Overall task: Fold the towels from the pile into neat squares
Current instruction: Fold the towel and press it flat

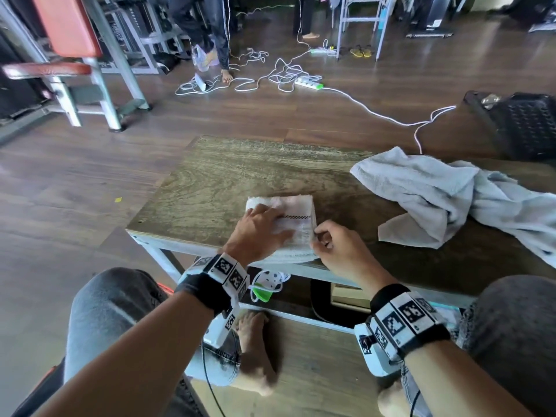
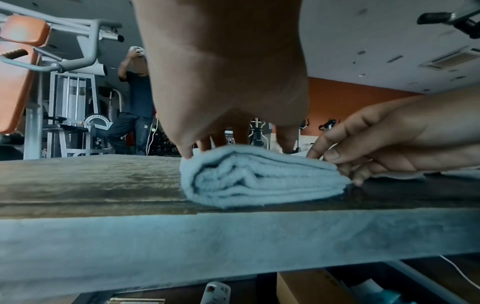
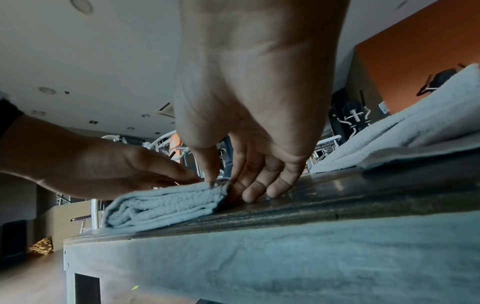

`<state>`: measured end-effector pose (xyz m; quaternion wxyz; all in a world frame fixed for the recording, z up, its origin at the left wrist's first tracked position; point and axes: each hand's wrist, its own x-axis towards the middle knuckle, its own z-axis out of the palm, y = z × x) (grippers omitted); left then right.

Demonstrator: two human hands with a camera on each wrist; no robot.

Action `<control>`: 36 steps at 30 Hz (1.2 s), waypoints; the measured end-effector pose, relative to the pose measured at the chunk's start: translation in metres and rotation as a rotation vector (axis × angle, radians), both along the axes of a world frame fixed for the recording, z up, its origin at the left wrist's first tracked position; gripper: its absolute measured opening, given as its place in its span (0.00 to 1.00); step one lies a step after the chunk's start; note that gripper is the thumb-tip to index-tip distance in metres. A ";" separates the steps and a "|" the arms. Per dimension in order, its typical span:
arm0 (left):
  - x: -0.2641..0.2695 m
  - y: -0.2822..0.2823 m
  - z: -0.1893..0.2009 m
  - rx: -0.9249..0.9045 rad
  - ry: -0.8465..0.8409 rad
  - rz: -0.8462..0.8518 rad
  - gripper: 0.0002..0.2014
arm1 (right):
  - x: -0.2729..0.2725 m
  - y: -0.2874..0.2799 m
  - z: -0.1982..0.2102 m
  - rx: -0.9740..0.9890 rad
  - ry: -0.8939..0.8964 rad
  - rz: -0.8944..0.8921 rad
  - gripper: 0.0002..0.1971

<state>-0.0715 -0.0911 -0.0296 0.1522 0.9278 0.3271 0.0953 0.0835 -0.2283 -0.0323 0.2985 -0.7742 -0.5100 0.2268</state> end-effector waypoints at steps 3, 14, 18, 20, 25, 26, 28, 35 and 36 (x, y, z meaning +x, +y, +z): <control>-0.006 -0.010 -0.004 -0.128 0.075 0.014 0.45 | 0.000 0.000 0.000 0.006 0.055 -0.015 0.12; -0.005 -0.029 -0.018 0.015 -0.060 -0.115 0.30 | -0.001 -0.008 -0.009 0.061 0.013 0.016 0.19; -0.002 -0.032 -0.013 0.042 -0.103 -0.146 0.26 | -0.002 -0.008 -0.013 0.089 0.003 0.010 0.20; -0.001 -0.032 -0.012 0.055 -0.110 -0.174 0.22 | -0.001 -0.008 -0.015 0.097 0.004 0.009 0.19; 0.001 -0.032 -0.007 0.011 -0.330 -0.195 0.07 | 0.000 -0.009 -0.017 0.099 -0.004 0.037 0.18; 0.001 -0.033 -0.006 -0.005 -0.368 -0.212 0.07 | 0.000 -0.008 -0.018 0.100 -0.006 0.041 0.18; -0.001 -0.033 -0.008 -0.025 -0.376 -0.261 0.11 | 0.000 -0.008 -0.018 0.105 -0.015 0.048 0.18; -0.002 -0.036 -0.014 -0.004 -0.337 -0.250 0.13 | -0.001 -0.007 -0.018 0.106 -0.034 0.051 0.19; -0.001 -0.034 -0.017 -0.018 -0.309 -0.240 0.15 | -0.001 -0.006 -0.017 0.104 -0.037 0.053 0.19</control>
